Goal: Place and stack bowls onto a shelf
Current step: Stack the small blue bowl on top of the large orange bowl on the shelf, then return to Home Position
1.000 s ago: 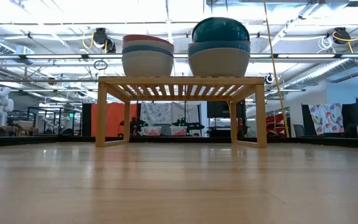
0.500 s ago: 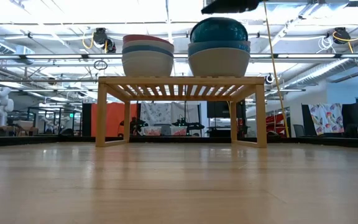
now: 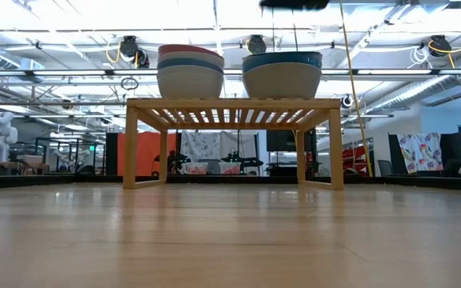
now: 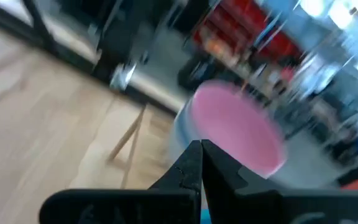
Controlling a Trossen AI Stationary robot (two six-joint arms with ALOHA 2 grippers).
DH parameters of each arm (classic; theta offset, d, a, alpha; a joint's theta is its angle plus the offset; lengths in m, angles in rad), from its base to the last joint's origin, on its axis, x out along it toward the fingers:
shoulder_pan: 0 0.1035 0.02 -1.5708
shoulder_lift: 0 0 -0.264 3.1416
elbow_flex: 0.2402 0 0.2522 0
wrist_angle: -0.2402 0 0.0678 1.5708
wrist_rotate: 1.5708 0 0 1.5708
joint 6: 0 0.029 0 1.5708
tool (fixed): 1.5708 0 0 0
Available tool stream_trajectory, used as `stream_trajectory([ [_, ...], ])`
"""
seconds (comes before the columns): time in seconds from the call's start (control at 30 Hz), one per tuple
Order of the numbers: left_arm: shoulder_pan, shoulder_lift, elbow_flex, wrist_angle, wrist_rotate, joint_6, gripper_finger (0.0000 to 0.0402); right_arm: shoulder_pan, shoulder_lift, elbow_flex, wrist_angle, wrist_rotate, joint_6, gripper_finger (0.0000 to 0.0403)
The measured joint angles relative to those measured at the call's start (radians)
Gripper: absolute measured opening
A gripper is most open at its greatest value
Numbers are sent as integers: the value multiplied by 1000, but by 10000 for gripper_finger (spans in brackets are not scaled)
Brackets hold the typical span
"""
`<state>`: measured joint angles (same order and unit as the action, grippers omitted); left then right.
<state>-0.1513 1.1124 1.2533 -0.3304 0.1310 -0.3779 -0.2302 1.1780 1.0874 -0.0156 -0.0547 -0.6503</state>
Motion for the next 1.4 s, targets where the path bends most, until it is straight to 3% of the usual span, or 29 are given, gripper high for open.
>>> stream_trajectory([
  [0.1,0,0,0,-23,0,0,88,-8,-63,1,5,20,-10,0],
  [0.27,0,0,0,-45,0,0,88,-64,-117,1,-9,161,0,0],
  [0.6,0,0,0,-44,-1,59,88,-244,-75,1,2,152,3,0],
  [1.1,0,0,0,-44,-1,51,88,-474,97,1,55,-158,132,0],
  [1.23,0,0,0,-44,-2,51,88,-487,131,1,83,-185,141,0],
  [1.4,0,0,0,-46,-2,55,88,-455,59,1,164,-187,125,0],
])
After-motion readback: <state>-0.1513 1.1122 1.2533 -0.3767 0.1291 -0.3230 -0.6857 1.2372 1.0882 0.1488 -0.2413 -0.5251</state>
